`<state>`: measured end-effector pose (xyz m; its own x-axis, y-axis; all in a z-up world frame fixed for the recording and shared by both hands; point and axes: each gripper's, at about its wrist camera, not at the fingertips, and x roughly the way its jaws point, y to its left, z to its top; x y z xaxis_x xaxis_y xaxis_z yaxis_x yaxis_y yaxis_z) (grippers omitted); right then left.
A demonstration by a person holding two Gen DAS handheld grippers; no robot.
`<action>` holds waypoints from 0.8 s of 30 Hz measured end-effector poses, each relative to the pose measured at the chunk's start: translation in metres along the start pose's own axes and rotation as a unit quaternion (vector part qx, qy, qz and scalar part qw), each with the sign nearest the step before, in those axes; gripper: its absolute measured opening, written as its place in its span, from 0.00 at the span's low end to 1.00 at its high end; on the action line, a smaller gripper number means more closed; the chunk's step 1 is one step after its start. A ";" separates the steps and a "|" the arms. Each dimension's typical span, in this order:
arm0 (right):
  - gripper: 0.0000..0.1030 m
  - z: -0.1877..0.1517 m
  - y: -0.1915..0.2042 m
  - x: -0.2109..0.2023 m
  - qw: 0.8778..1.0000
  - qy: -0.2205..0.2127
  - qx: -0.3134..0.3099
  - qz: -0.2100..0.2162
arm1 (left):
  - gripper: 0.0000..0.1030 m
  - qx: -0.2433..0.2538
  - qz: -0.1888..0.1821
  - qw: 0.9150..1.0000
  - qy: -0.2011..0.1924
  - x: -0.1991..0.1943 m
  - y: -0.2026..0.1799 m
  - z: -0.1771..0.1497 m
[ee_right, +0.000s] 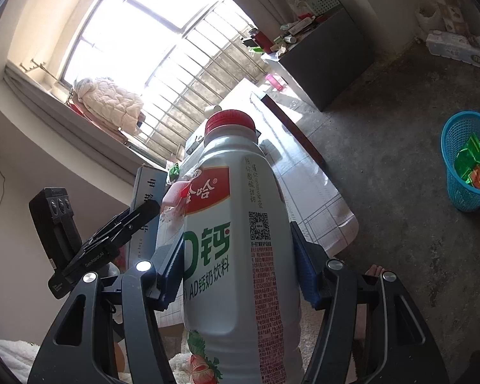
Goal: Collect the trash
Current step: 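Carry the milk bottle and blue box over to the wastebasket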
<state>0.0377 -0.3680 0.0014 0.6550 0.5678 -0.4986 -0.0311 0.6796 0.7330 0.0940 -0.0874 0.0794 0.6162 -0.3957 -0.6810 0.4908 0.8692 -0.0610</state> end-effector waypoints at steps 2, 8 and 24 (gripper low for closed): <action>0.57 0.002 -0.022 -0.017 0.999 -0.023 0.024 -0.015 | 0.66 0.012 -0.028 0.999 0.009 0.015 -0.023 0.015; 0.57 0.001 -0.100 -0.072 0.986 -0.096 0.111 -0.076 | 0.66 0.044 -0.112 0.990 0.069 0.080 -0.103 0.051; 0.57 0.024 -0.321 -0.062 0.936 -0.114 0.316 -0.103 | 0.66 0.070 -0.158 0.941 0.292 0.360 -0.283 0.075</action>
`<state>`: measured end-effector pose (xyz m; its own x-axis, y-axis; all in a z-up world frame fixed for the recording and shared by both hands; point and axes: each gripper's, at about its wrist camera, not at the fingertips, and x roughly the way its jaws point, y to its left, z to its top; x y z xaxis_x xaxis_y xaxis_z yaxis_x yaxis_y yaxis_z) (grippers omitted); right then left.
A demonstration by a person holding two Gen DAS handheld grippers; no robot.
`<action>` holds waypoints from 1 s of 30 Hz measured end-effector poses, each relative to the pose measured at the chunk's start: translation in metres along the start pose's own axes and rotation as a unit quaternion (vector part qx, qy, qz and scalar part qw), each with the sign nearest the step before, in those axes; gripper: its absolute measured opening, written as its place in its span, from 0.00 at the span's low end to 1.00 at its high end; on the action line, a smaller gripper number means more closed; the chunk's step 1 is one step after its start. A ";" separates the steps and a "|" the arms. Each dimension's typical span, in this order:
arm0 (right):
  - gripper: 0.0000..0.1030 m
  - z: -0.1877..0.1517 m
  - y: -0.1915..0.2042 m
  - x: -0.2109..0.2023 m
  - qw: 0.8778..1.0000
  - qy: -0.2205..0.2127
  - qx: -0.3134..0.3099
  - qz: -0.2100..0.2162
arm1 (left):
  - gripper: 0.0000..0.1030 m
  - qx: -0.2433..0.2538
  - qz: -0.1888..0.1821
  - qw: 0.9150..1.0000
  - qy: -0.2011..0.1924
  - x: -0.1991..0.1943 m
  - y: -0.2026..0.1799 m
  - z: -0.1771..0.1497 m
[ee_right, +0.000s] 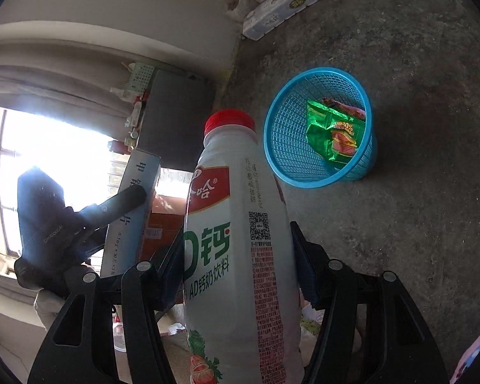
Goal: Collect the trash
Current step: 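Carry the milk bottle and blue box over to the wastebasket, then open both grippers to drop the bottle and box into the wastebasket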
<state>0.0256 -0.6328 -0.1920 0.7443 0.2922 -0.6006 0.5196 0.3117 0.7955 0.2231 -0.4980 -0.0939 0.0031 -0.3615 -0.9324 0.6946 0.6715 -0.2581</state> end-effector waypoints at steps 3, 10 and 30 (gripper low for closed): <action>0.58 0.043 -0.015 0.035 0.999 0.011 0.035 0.002 | 0.66 -0.015 0.010 1.000 0.004 0.036 0.007 0.033; 0.70 0.108 -0.059 0.104 0.994 0.009 0.111 0.003 | 0.77 -0.085 0.022 0.995 -0.047 0.077 0.026 0.080; 0.70 -0.013 0.005 -0.011 0.999 -0.053 -0.011 0.001 | 0.76 -0.002 -0.041 0.989 -0.142 -0.131 0.028 -0.043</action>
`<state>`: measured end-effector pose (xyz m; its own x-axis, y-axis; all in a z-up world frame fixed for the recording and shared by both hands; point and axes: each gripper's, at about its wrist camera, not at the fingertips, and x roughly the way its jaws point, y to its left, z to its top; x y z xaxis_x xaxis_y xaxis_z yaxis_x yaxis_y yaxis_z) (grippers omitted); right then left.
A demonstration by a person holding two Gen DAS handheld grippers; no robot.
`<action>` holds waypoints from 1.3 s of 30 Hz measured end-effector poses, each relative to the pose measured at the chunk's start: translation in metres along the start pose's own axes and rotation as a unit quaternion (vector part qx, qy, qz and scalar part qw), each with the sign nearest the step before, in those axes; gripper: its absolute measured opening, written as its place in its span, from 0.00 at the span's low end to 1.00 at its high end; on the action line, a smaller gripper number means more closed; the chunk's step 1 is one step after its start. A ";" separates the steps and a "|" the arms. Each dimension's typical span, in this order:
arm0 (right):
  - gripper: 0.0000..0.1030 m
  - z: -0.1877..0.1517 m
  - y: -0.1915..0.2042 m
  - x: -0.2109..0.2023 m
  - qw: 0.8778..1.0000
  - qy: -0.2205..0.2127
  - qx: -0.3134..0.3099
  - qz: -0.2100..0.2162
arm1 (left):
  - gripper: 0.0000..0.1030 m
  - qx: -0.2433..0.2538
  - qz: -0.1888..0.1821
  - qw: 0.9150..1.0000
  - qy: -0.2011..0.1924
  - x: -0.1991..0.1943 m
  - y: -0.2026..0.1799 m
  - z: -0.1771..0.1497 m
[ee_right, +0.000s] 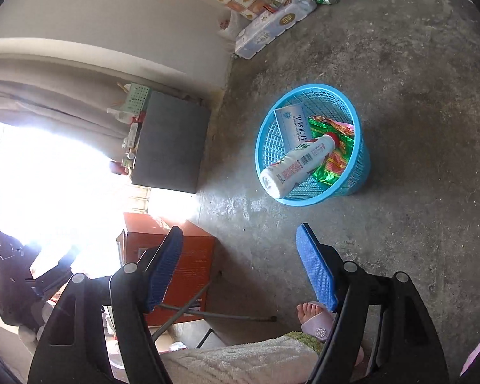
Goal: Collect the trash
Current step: 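Open both grippers to drop the bottle and box into the wastebasket, then move both grippers back toward the table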
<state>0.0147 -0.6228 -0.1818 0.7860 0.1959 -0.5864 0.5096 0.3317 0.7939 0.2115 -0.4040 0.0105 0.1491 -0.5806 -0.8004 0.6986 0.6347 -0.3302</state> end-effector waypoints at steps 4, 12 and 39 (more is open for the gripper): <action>0.70 -0.028 0.045 -0.024 0.998 -0.003 -0.060 0.017 | 0.76 0.006 0.000 0.999 -0.047 -0.079 0.017 -0.047; 0.75 -0.094 0.138 -0.038 0.979 0.036 -0.188 0.070 | 0.76 -0.071 0.056 0.980 -0.178 -0.224 0.100 -0.168; 0.77 -0.334 0.371 0.079 0.851 0.156 -0.502 0.012 | 0.65 -0.237 0.241 0.907 -0.250 -0.303 0.257 -0.339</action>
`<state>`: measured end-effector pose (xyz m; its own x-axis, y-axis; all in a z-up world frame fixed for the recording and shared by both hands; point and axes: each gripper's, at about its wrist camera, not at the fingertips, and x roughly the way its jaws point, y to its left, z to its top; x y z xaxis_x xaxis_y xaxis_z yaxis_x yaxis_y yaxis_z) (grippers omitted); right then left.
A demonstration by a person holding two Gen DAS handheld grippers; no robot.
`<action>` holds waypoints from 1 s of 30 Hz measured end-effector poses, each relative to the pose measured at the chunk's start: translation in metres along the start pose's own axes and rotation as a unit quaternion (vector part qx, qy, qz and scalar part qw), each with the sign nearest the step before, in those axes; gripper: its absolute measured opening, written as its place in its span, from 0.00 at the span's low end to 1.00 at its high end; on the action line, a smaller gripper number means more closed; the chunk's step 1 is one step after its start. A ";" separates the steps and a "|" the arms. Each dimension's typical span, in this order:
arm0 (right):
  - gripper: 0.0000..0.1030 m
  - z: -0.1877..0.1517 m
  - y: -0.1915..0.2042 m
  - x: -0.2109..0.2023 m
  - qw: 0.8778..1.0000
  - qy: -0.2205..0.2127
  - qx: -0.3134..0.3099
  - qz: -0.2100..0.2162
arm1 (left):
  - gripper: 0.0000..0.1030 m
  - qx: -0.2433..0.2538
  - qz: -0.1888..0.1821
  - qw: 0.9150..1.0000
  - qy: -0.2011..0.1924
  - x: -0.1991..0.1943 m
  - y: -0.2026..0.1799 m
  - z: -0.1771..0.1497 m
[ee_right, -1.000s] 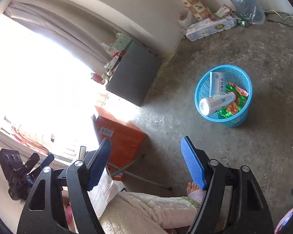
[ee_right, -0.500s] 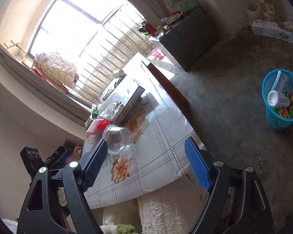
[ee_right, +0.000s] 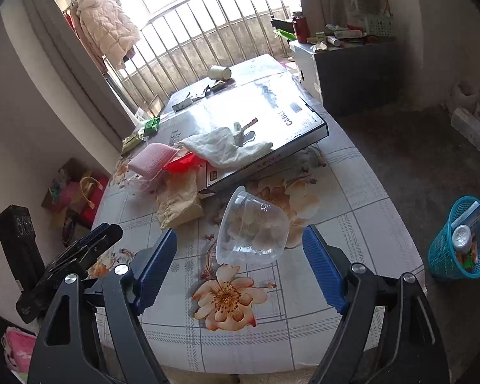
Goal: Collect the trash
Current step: 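Move both grippers back toward the table, then grasp the tan cloth with the left gripper while the right gripper grasps the clear plastic bowl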
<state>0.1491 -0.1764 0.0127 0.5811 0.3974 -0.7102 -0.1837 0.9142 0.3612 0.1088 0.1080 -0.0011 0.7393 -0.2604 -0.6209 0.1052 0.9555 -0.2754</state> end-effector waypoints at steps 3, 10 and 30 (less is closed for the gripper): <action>0.76 0.007 0.014 0.013 0.999 -0.002 -0.029 -0.033 | 0.65 0.043 0.014 0.999 0.015 0.020 -0.009 0.005; 0.60 0.015 0.027 0.038 0.994 0.017 -0.064 -0.084 | 0.64 0.174 0.056 0.982 0.053 0.068 -0.043 0.006; 0.06 0.003 -0.038 0.023 0.997 0.041 0.031 -0.064 | 0.04 0.093 0.043 0.986 0.129 0.102 0.000 0.010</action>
<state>0.1714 -0.2020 -0.0150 0.5287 0.2861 -0.7992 -0.0618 0.9520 0.2999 0.1911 0.0829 -0.0571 0.5602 -0.1805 -0.8085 0.1869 0.9783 -0.0889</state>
